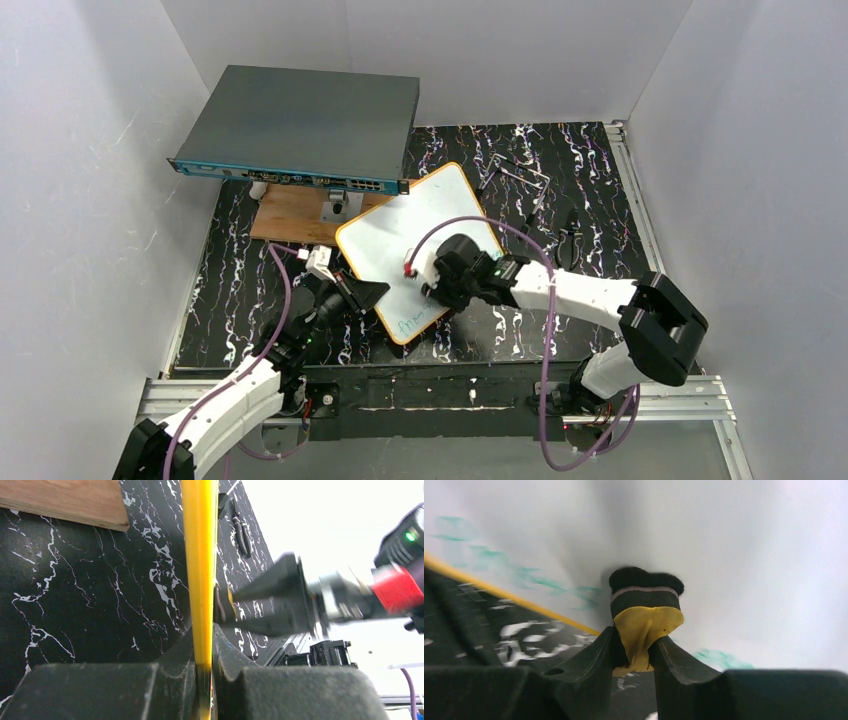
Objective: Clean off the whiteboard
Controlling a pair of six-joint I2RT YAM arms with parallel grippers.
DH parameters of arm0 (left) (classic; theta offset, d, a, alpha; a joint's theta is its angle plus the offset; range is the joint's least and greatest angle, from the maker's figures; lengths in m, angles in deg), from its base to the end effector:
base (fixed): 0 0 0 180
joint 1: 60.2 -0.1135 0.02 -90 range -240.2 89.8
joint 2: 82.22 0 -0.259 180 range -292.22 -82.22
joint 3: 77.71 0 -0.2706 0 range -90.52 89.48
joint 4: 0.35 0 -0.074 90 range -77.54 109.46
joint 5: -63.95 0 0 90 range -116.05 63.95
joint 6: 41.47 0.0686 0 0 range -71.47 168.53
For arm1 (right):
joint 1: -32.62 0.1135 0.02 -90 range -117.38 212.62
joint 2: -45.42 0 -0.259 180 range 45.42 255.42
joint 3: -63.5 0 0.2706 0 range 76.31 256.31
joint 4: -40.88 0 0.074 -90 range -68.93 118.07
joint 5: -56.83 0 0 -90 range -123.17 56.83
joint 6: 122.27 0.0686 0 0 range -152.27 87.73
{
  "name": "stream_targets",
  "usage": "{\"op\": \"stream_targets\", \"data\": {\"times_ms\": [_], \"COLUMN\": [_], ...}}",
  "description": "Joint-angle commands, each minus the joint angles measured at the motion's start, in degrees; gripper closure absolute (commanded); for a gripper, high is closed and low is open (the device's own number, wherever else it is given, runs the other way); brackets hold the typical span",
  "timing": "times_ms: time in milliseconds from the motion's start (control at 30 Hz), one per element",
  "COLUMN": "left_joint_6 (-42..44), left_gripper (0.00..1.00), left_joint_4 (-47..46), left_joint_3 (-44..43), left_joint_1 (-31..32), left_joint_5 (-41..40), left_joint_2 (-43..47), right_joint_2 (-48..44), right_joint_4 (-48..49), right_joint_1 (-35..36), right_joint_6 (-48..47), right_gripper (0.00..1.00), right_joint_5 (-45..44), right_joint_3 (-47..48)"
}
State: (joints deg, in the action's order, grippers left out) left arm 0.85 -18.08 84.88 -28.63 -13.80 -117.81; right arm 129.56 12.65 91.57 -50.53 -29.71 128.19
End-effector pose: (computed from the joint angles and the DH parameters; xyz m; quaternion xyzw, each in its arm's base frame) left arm 0.1692 -0.1210 0.1787 -0.0245 0.7094 -0.5050 0.4911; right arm 0.1742 0.2974 0.1757 -0.5901 0.7216 0.1518 0.3285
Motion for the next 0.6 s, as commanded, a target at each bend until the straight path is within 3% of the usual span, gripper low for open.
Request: {"op": "stream_targets", "data": {"times_ms": [0, 133, 233, 367, 567], "left_joint_6": [1.3, -1.0, -2.0, -3.7, -6.5], "left_gripper": [1.0, 1.0, 1.0, 1.0, 1.0], "left_joint_4": [2.1, 0.7, 0.1, 0.5, -0.7], "left_joint_3": [0.4, 1.1, 1.3, 1.6, 2.8], "left_joint_1": [0.2, 0.2, 0.2, 0.2, 0.2], "left_joint_5": [-1.1, -1.5, -2.3, -4.5, -7.4], "left_joint_2": [1.5, 1.1, 0.6, 0.5, 0.0], "right_joint_2": [-0.5, -0.5, 0.3, -0.3, 1.0], "right_joint_4": [3.9, 3.6, 2.6, 2.4, 1.4], "right_joint_1": [-8.5, -11.7, -10.7, -4.1, 7.4], "right_joint_6": [3.7, 3.9, 4.5, 4.2, 3.3], "right_gripper": [0.99, 0.99, 0.99, 0.99, 0.99], "right_joint_5": [-10.4, -11.6, -5.9, -0.1, -0.9], "right_joint_3": [-1.8, -2.8, -1.8, -0.3, 3.3]}}
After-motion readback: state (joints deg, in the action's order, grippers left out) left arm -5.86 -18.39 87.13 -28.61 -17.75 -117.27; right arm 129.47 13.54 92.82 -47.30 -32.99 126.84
